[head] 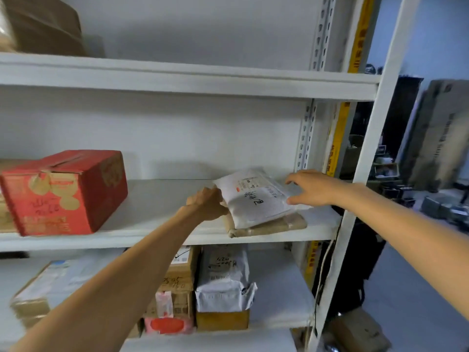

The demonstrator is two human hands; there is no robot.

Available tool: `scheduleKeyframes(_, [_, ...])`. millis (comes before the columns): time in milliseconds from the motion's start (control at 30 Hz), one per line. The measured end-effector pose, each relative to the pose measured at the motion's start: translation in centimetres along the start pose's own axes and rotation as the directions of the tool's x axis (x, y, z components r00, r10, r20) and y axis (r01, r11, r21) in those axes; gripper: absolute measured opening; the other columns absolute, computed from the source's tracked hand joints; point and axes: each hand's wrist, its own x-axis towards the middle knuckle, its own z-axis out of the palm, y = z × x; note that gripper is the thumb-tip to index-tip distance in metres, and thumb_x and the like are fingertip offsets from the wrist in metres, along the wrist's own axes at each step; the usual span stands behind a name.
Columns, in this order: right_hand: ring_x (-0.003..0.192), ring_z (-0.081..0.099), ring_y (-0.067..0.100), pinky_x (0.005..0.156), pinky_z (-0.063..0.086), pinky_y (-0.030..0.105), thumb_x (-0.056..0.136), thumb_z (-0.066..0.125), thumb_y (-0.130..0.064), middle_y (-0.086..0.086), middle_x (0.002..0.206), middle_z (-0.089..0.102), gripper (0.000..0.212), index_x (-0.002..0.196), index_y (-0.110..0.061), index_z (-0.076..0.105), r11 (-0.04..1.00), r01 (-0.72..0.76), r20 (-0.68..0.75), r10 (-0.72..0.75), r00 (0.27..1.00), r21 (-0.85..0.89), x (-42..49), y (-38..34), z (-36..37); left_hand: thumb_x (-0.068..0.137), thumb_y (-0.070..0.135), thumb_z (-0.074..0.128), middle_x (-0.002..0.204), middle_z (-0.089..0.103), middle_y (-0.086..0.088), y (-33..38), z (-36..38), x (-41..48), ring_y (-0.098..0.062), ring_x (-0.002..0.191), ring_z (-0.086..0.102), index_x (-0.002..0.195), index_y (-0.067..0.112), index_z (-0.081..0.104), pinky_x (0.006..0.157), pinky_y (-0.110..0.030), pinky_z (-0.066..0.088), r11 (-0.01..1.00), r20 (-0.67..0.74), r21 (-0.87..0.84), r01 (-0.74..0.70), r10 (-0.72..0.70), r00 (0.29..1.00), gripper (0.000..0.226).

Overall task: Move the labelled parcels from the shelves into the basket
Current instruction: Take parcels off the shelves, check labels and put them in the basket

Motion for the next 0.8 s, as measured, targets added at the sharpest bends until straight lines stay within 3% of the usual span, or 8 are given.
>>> scheduleKeyframes(233, [0.123, 0.049, 0.026, 0.1, 0.043, 0.039, 0.092, 0.057, -0.049, 0.01, 0.138, 0.048, 0.061, 0.139, -0.012, 0.043, 0.999, -0.011, 0.033, 0.009, 0.999, 0.05, 2.6, 3.1, 1.8, 0.09, 0.036, 0.058, 0.127, 0.055, -0.01, 1.4, 0.3, 1.1, -0.03, 0.113, 0.056, 0.13, 0.015, 0.052, 0.087, -0.036, 0.047, 0.993, 0.009, 0.078, 0.094, -0.095, 0.995, 0.045])
scheduleKeyframes(400, [0.095, 0.055, 0.019, 0.07, 0.04, 0.03, 0.093, 0.053, -0.052, 0.007, 0.114, 0.057, 0.04, 0.113, -0.017, 0.048, 0.991, -0.019, 0.066, 0.011, 0.998, 0.13, 4.9, 3.7, 4.1, 0.094, 0.038, 0.052, 0.121, 0.056, -0.014, 2.7, 1.8, 2.9, -0.031, 0.105, 0.058, 0.127, 0.008, 0.05, 0.082, -0.035, 0.046, 0.975, 0.03, -0.158, 0.157, -0.154, 0.988, 0.045])
scheduleKeyframes(467, [0.095, 0.054, 0.018, 0.071, 0.04, 0.029, 0.092, 0.054, -0.053, 0.004, 0.116, 0.057, 0.046, 0.118, -0.014, 0.049, 0.985, -0.012, 0.098, -0.006, 0.995, 0.174, 5.6, 4.0, 4.4, 0.092, 0.036, 0.055, 0.108, 0.059, -0.011, 2.9, 2.6, 3.9, -0.027, 0.09, 0.063, 0.124, 0.007, 0.046, 0.072, -0.032, 0.05, 0.921, 0.021, -0.337, 0.195, -0.2, 0.98, 0.044])
scheduleKeyframes(533, [0.117, 0.052, 0.023, 0.084, 0.041, 0.03, 0.091, 0.054, -0.057, 0.008, 0.138, 0.051, 0.068, 0.136, -0.008, 0.042, 0.957, -0.027, 0.102, -0.002, 0.995, 0.288, 6.3, 4.6, 4.9, 0.089, 0.037, 0.061, 0.097, 0.061, -0.01, 3.0, 3.1, 4.8, -0.023, 0.074, 0.064, 0.115, 0.005, 0.049, 0.059, -0.028, 0.051, 0.842, 0.031, -0.474, 0.258, -0.277, 0.96, 0.042])
scheduleKeyframes(600, [0.125, 0.049, 0.025, 0.084, 0.04, 0.029, 0.091, 0.051, -0.059, 0.01, 0.145, 0.045, 0.077, 0.143, -0.005, 0.034, 0.919, -0.043, 0.089, 0.008, 0.996, 0.391, 6.8, 4.9, 5.8, 0.087, 0.033, 0.068, 0.101, 0.065, -0.015, 2.9, 3.5, 5.6, -0.026, 0.077, 0.067, 0.116, -0.003, 0.054, 0.065, -0.033, 0.057, 0.727, 0.108, -0.603, 0.328, -0.334, 0.936, 0.049])
scheduleKeyframes(667, [0.122, 0.05, 0.024, 0.084, 0.04, 0.028, 0.089, 0.055, -0.057, 0.011, 0.144, 0.045, 0.079, 0.143, -0.005, 0.032, 0.873, -0.066, 0.096, 0.022, 0.995, 0.483, 7.4, 5.3, 6.6, 0.085, 0.024, 0.072, 0.104, 0.065, -0.021, 2.7, 3.6, 6.0, -0.031, 0.085, 0.067, 0.117, -0.01, 0.053, 0.075, -0.038, 0.058, 0.598, 0.205, -0.706, 0.38, -0.341, 0.918, 0.051])
scheduleKeyframes(800, [0.114, 0.046, 0.018, 0.096, 0.04, 0.028, 0.067, 0.08, -0.049, 0.004, 0.136, 0.047, 0.094, 0.139, -0.005, 0.038, 0.766, -0.146, 0.195, 0.027, 0.98, 0.626, 7.8, 5.8, 6.6, 0.083, 0.012, 0.073, 0.102, 0.06, -0.017, 2.7, 3.5, 6.0, -0.029, 0.092, 0.065, 0.115, -0.011, 0.051, 0.071, -0.032, 0.056, 0.513, 0.259, -0.771, 0.377, -0.288, 0.922, 0.046])
